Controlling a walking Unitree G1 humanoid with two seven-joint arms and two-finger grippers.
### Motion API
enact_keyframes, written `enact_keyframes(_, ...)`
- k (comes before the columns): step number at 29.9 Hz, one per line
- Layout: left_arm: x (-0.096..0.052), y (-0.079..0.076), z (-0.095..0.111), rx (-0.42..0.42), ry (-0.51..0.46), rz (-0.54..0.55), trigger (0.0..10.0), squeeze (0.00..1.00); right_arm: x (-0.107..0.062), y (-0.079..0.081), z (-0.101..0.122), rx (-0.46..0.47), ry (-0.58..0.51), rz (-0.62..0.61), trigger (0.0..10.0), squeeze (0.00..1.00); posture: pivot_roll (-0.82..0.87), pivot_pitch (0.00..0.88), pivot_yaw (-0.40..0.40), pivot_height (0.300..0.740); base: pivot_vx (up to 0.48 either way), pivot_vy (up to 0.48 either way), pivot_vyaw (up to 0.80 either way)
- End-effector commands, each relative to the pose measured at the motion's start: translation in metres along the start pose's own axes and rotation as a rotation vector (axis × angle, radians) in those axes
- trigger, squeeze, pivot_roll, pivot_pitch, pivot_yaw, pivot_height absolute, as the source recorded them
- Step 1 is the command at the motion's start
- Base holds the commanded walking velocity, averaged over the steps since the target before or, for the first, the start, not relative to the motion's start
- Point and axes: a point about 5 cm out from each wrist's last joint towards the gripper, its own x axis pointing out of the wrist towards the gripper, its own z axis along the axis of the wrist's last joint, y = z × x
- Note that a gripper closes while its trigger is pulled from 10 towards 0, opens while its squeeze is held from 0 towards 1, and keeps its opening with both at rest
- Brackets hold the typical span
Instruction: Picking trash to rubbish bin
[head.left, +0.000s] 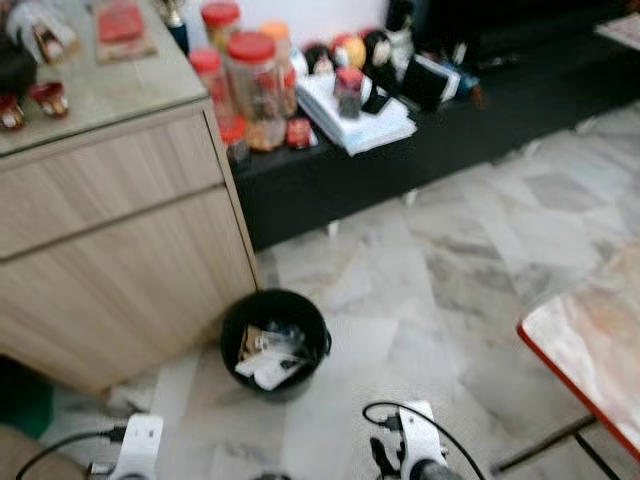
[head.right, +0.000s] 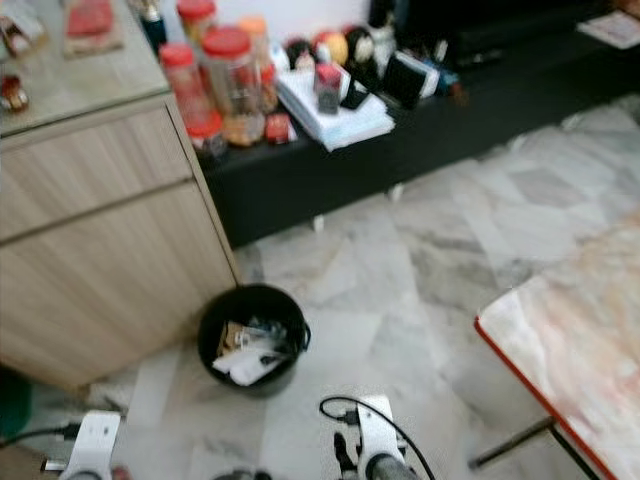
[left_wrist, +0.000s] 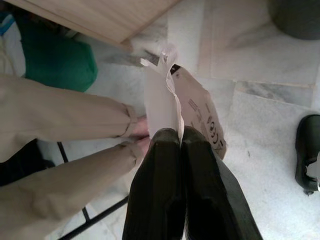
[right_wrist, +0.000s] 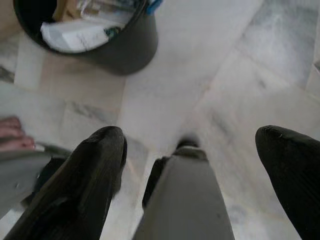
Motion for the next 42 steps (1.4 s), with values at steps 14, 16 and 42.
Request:
enact_keyframes(14,-0.001,-0.006,-0.001,0.001,0.004,-0.013,10.0,0.00,-0.002,-0.008,-0.005,0.030,0.008,-0.025,10.0,0.00,0.12,0.179,0.008,0.728,0.436,0.000,0.05)
enact_keyframes(16,0.000,-0.006,0.003,0.014,-0.013,-0.013,10.0,0.00,-0.002,-0.008,-0.005,0.029,0.007,-0.026,10.0,0.00,0.11,0.179,0.008,0.728,0.435,0.000,0.00)
enact_keyframes(42,-0.012,-0.090,0.135,0.246,-0.443,-0.450,10.0,0.00,0.005,0.028,0.094,-0.013,-0.276,0.429,10.0,0.00,0.10,0.182,0.000,0.728,0.000,0.000,0.00)
